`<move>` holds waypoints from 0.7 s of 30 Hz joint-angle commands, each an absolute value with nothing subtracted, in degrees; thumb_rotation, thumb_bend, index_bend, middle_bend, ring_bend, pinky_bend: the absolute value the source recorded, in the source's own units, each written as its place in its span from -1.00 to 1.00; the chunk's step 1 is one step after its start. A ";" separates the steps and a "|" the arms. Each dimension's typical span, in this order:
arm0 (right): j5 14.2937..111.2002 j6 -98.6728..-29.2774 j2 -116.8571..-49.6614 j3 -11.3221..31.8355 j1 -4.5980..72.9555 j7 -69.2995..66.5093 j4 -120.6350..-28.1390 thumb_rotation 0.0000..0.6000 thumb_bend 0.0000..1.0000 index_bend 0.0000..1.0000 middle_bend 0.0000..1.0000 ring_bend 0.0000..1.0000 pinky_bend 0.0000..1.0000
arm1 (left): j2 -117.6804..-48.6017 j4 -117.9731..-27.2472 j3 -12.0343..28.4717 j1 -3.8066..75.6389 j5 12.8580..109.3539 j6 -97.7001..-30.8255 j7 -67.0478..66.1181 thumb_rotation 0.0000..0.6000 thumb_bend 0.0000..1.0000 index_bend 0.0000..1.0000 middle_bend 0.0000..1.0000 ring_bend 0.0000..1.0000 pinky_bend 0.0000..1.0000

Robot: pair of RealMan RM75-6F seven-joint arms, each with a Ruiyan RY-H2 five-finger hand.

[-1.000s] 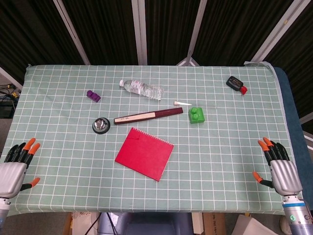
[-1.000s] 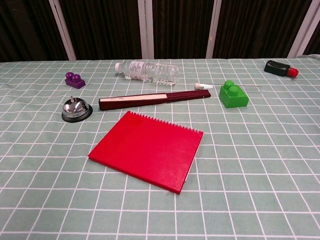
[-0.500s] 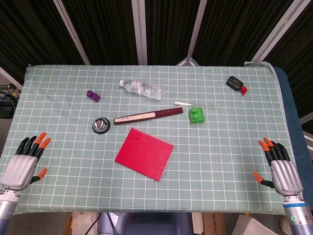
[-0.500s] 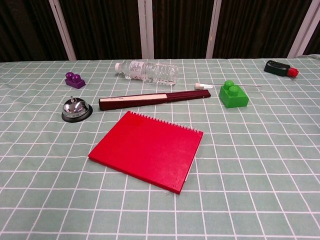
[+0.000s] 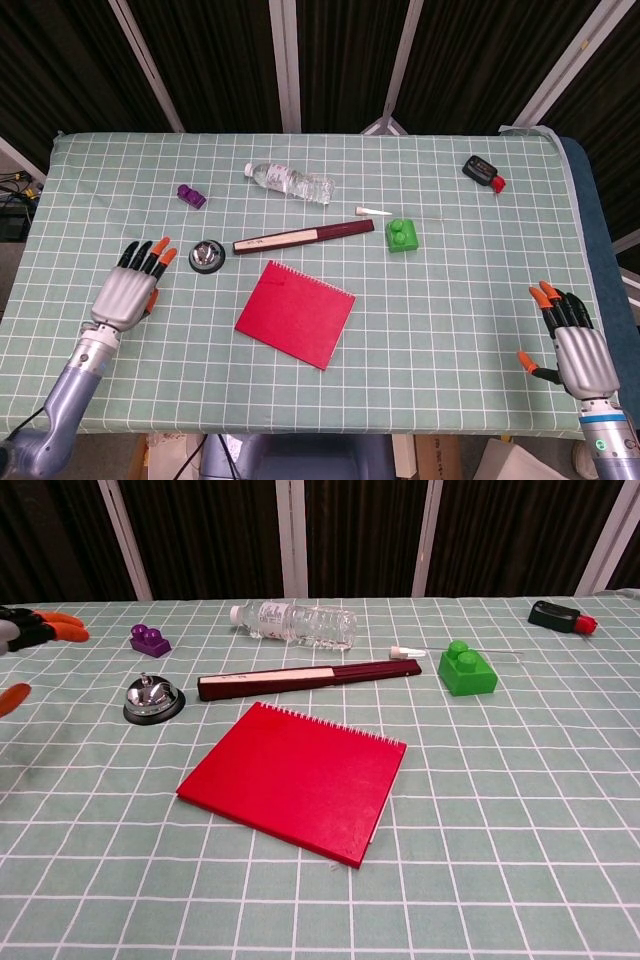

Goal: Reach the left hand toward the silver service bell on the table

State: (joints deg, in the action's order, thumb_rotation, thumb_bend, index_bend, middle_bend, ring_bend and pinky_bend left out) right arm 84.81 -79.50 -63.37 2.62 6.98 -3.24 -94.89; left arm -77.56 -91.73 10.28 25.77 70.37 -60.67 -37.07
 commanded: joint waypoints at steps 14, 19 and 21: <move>84.74 -78.94 -63.07 2.60 7.18 -4.42 -95.04 1.00 -0.42 -1.00 -1.00 -1.00 -1.00 | -90.82 -79.76 13.57 35.47 56.01 -56.32 -45.80 1.00 0.56 -1.00 -1.00 -1.00 -1.00; 84.54 -78.93 -63.10 2.70 7.16 -4.76 -95.02 1.00 -0.42 -1.00 -1.00 -1.00 -1.00 | -93.03 -77.11 11.60 35.62 54.10 -55.72 -44.94 1.00 0.58 -1.00 -1.00 -1.00 -1.00; 84.41 -78.82 -63.08 2.73 7.19 -4.86 -95.09 1.00 -0.43 -1.00 -1.00 -1.00 -1.00 | -93.60 -76.06 10.44 35.42 54.06 -55.61 -44.50 1.00 0.58 -1.00 -1.00 -1.00 -1.00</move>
State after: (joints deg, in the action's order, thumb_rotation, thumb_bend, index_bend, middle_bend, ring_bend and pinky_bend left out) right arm 84.41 -78.83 -63.07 2.73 7.18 -4.86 -95.09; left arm -93.14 -76.60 11.05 35.51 54.20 -55.77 -44.84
